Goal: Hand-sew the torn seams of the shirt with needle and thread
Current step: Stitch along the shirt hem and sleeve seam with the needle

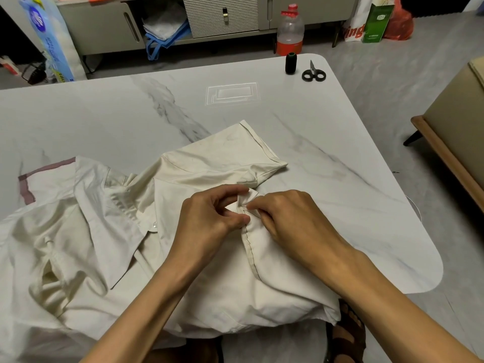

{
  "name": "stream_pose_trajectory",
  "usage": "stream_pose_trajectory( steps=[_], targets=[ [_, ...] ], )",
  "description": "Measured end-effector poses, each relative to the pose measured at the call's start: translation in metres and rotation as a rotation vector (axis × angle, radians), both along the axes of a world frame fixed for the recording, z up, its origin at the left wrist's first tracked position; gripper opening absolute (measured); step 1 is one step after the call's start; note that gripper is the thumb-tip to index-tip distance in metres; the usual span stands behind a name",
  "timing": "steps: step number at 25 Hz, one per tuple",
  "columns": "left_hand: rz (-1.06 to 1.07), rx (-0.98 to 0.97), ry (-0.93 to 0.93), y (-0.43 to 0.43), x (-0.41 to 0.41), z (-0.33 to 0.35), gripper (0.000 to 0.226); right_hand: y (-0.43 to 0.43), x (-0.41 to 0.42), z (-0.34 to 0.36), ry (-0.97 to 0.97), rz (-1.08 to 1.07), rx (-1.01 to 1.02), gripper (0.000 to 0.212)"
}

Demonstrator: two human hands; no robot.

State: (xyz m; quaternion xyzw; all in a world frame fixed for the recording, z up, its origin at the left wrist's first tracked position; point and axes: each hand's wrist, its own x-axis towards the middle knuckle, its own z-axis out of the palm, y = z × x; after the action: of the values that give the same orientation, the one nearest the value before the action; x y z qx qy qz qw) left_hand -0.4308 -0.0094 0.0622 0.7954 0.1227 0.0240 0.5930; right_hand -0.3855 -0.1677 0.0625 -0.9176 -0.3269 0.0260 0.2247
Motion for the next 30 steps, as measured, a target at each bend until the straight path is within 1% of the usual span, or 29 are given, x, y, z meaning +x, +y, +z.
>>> stream_pose_trajectory(
  steps=[4,10,12,16,19,24,28,30],
  targets=[
    [-0.011,0.055,-0.009,-0.006,0.001,-0.001,0.053,0.001,-0.001,-0.001,-0.007,-0.010,-0.004,0.029],
    [-0.015,0.063,0.004,-0.013,0.003,-0.002,0.054,0.001,-0.001,-0.006,-0.001,-0.036,0.033,0.022],
    [-0.014,0.046,0.009,-0.013,0.005,0.000,0.055,0.001,-0.002,-0.008,0.019,-0.076,0.099,0.019],
    [-0.001,0.045,0.006,-0.011,0.007,0.004,0.056,0.000,-0.001,-0.007,0.124,-0.158,0.324,0.017],
    [0.005,0.054,-0.003,-0.013,0.007,0.005,0.056,-0.004,0.001,-0.004,0.177,-0.179,0.398,0.020],
    [-0.025,0.124,-0.008,-0.015,0.005,0.004,0.059,-0.003,-0.002,-0.004,0.135,-0.136,0.402,0.024],
    [-0.081,0.191,-0.073,-0.021,0.003,0.006,0.057,0.000,-0.003,-0.006,0.132,-0.100,0.414,0.026],
    [-0.053,0.227,-0.089,-0.019,0.003,0.007,0.058,-0.001,-0.002,-0.005,0.150,-0.112,0.428,0.023]
  ],
)
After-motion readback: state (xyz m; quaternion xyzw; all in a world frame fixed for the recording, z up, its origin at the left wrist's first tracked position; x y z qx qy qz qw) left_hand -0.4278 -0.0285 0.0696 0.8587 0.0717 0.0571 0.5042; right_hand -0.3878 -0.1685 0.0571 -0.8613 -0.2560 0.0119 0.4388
